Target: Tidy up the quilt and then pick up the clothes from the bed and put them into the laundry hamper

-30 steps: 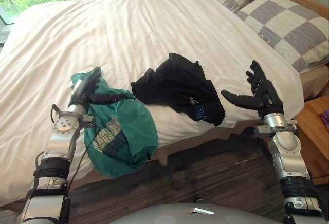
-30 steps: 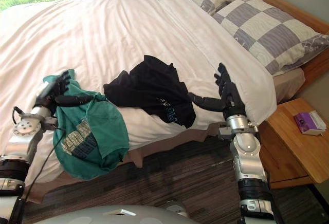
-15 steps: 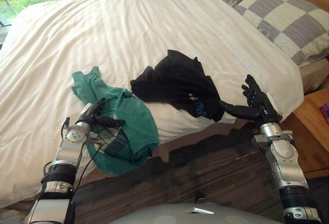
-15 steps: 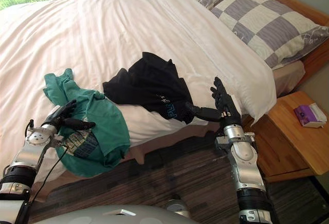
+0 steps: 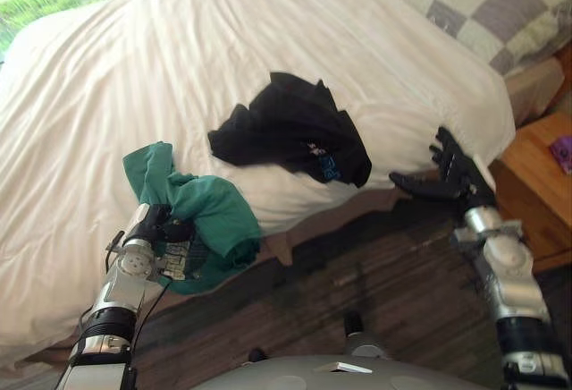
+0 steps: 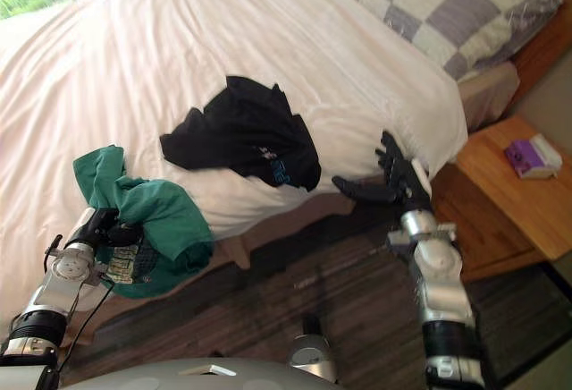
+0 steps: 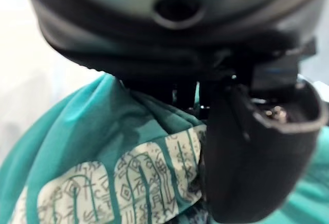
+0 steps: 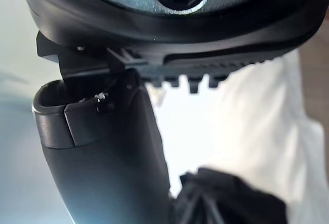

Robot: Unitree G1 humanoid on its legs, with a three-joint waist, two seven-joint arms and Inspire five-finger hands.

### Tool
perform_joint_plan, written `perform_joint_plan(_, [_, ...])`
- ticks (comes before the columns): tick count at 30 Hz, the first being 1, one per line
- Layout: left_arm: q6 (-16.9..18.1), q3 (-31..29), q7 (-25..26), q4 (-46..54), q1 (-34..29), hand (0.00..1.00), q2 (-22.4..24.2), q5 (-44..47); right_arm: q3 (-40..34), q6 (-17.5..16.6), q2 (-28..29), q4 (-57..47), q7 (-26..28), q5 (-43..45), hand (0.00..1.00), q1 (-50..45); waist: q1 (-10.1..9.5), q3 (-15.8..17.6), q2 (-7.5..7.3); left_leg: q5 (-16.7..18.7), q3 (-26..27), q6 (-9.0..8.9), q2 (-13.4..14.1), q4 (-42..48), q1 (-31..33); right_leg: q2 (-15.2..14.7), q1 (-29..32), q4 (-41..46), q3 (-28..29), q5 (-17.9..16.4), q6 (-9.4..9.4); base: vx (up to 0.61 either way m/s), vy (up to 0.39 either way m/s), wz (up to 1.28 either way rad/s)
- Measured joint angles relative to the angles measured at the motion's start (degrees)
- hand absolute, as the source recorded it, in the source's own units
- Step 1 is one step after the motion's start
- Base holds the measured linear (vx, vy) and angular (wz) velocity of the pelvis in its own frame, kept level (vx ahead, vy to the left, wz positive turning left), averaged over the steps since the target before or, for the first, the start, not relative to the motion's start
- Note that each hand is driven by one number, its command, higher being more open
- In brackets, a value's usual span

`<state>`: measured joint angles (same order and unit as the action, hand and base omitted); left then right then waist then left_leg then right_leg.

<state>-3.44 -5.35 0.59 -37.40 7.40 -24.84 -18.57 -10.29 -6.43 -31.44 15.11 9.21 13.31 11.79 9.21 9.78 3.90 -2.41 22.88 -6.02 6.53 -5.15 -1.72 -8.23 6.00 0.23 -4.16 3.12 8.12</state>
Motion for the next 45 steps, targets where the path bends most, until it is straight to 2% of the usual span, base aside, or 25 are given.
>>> perform_joint_plan(2, [2.0, -0.1, 2.0, 0.1, 0.4, 0.0, 1.0, 0.3, 0.1, 0.8, -3.6, 3.1, 0.2, 0.0, 1.0, 7.0, -0.35, 2.7, 0.55, -1.0, -0.6, 0.12, 0.2, 0.0, 1.4, 0.3, 1.4, 0.7, 0.0, 0.1, 0.17, -0.14, -0.056, 0.13])
perform_joint_plan(5, [5.8, -0.1, 3.1, 0.3, 0.9, 0.0, 2.6, 4.1, 1.7, 2.4, -9.2, 5.4, -0.2, 0.0, 1.0, 16.6, -2.46, 5.5, 1.98, -2.5, -1.1, 0.08, 0.9, 0.0, 4.6, 0.8, 4.2, 1.4, -0.8, 0.7, 0.48, -0.05, -0.061, 0.13])
perform_joint_plan(6, [6.5, 0.0, 3.1, 0.4, 0.9, 0.0, 2.8, 5.1, 2.1, 2.6, -10.0, 5.4, -0.2, 0.0, 1.0, 17.9, -2.86, 6.2, 2.08, -2.6, -1.3, -0.01, 1.1, 0.0, 4.9, 0.9, 4.4, 1.6, -1.1, 0.8, 0.27, 0.0, -0.037, 0.21])
perform_joint_plan(8, [10.3, 0.1, 2.4, 1.1, -0.4, 0.0, 3.8, 11.4, 3.4, 3.6, -11.2, 5.4, -0.1, -0.2, 1.0, 22.2, -3.93, 7.2, 1.96, -3.3, -2.8, -0.31, 1.4, 0.0, 6.7, 1.3, 5.5, 1.8, -2.6, 1.2, -0.48, 0.03, -0.028, 0.26])
perform_joint_plan(10, [12.2, 0.5, -0.1, 2.7, -2.0, 0.0, 4.3, 15.9, 3.9, 4.1, -12.2, 5.4, -0.1, -1.7, 1.0, 25.5, -4.39, 9.0, 1.77, -3.7, -4.1, -0.4, 2.0, 0.0, 7.7, 1.4, 5.6, 1.8, -3.7, 1.2, -0.56, 0.03, -0.031, 0.32])
perform_joint_plan(12, [12.2, 2.5, -3.1, 3.5, -4.2, 0.0, 4.3, 18.9, 4.9, 4.6, -14.4, 5.4, 0.2, -1.8, 1.0, 29.0, -4.48, 11.2, 1.04, -4.3, -5.9, -0.27, 1.9, 0.1, 9.1, 1.2, 6.0, 1.8, -4.0, 1.2, -0.59, 0.03, -0.002, 0.44])
perform_joint_plan(15, [9.5, 6.3, -7.2, 3.6, -10.2, 0.0, 6.5, 22.9, 6.6, 5.7, -17.1, 5.9, 0.5, -3.2, 1.0, 33.9, -5.33, 13.1, -0.22, -4.8, -7.6, -0.28, 1.5, 0.3, 11.1, 1.1, 7.1, 1.7, -4.4, 1.5, -1.0, 0.05, 0.033, 0.3])
perform_joint_plan(18, [8.1, 9.7, -9.3, 4.0, -15.8, 0.0, 9.3, 25.2, 10.2, 7.3, -21.4, 10.1, 1.2, -4.1, 1.0, 38.7, -7.94, 13.8, 0.44, -4.8, -9.0, -0.27, 1.1, 0.3, 11.9, 0.7, 7.0, 1.7, -5.4, 1.5, -1.03, 0.05, 0.035, 0.27])
perform_joint_plan(22, [8.1, 9.9, -9.3, 7.9, -19.8, 0.0, 8.5, 27.6, 13.5, 7.8, -22.9, 13.7, 2.9, -6.4, 1.0, 41.6, -9.5, 14.5, 1.68, -5.3, -11.1, 0.44, 0.2, 0.3, 13.9, -0.2, 7.7, 1.7, -6.7, 1.7, -1.2, 0.01, 0.047, 0.25])
perform_joint_plan(25, [8.2, 9.9, -9.4, 11.7, -20.4, 0.0, 7.9, 29.7, 15.2, 8.5, -22.9, 16.4, 5.8, -10.1, 1.0, 42.0, -9.69, 14.9, 2.5, -5.8, -11.7, 1.08, -0.6, 0.3, 15.4, -0.9, 8.7, 1.7, -6.8, 2.2, -1.97, -0.02, 0.054, 0.14])
perform_joint_plan(28, [8.3, 9.9, -9.6, 14.1, -20.4, 0.0, 7.7, 30.2, 16.3, 8.6, -23.0, 18.9, 8.3, -13.0, 1.0, 41.9, -9.77, 15.6, 2.83, -6.1, -11.9, 1.5, -1.3, 0.3, 15.7, -1.6, 9.0, 1.8, -6.8, 2.3, -1.98, -0.03, 0.063, 0.05])
perform_joint_plan(32, [8.3, 9.9, -10.6, 15.9, -20.4, 0.0, 6.0, 30.2, 16.4, 6.5, -23.1, 20.8, 8.9, -16.2, 1.0, 42.9, -9.6, 15.8, 3.05, -6.6, -12.3, 1.8, -1.4, 0.3, 16.9, -1.7, 9.8, 1.8, -7.1, 2.2, -1.98, -0.03, 0.025, 0.06])
perform_joint_plan(33, [8.3, 9.9, -10.8, 16.1, -20.4, 0.0, 5.5, 30.2, 16.7, 5.7, -23.1, 22.4, 9.0, -17.5, 0.0, 43.9, -9.72, 15.8, 3.13, -6.9, -12.4, 1.75, -1.4, 0.3, 17.4, -1.7, 10.3, 1.8, -7.2, 2.2, -1.98, -0.04, 0.009, 0.02])
perform_joint_plan(39, [8.3, 10.1, -11.1, 15.9, -19.6, 0.0, 4.4, 30.3, 18.8, 5.3, -25.6, 28.1, 10.3, -24.0, 0.0, 52.2, -10.85, 16.4, 4.47, -8.3, -12.1, 1.81, -1.3, 0.2, 20.4, -1.8, 13.8, 2.6, -7.2, 2.3, -1.84, -0.06, 0.007, -0.02])
perform_joint_plan(43, [8.1, 10.0, -10.9, 15.4, -18.6, 0.0, 2.8, 33.0, 18.8, 6.2, -26.7, 29.5, 10.7, -23.5, 0.0, 53.1, -11.97, 16.4, 4.47, -8.5, -11.8, 1.57, -1.1, 0.2, 20.6, -1.6, 14.4, 2.6, -7.2, 2.5, -1.65, -0.01, -0.006, -0.05])
perform_joint_plan(45, [8.2, 9.6, -10.8, 15.5, -18.6, 0.0, 2.6, 34.7, 18.8, 6.2, -26.6, 30.5, 10.4, -20.4, 0.0, 52.7, -12.08, 16.4, 4.46, -8.6, -11.7, 1.47, -1.0, 0.3, 20.5, -1.6, 14.2, 2.6, -7.3, 2.6, -1.63, 0.02, -0.006, 0.0])
